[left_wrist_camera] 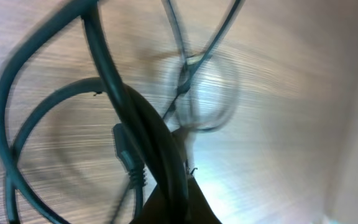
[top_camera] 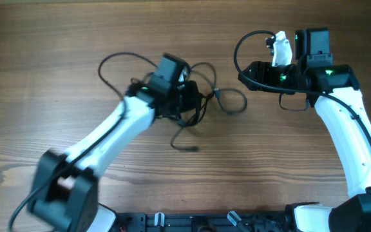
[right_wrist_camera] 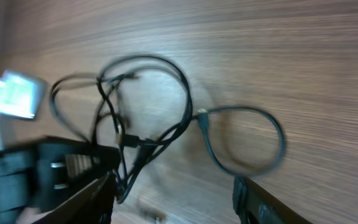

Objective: Untangle cables

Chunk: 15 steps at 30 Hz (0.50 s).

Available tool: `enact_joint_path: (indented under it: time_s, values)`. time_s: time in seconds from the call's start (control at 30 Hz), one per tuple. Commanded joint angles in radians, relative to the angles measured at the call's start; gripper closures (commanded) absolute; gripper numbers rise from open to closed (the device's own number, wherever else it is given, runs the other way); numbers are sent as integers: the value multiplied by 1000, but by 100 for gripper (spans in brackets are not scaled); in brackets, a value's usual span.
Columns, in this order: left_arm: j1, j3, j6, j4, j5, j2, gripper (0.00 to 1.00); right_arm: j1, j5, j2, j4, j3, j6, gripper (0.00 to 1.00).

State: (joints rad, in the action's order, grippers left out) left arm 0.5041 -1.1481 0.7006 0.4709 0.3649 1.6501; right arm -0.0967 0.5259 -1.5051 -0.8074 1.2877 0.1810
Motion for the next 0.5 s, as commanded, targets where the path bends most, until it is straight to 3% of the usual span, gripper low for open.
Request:
enact_joint_path:
  time_s: [0.0,0.2,0.33,0.47]
  values:
    - [-82,-40,-211,-4,290,-115,96,-16,190,5,-1,15,-21,37]
    - [-168,-40,-222,-24,412,-112,96,-143,132,5,35,15,163,37]
    - [-224,-40,-222,-82,618,-112,96,-190,45,5,71,13,274,38]
    - [-264,-40,-214,-125,815,-112,96,-192,24,-24,109,13,294,38]
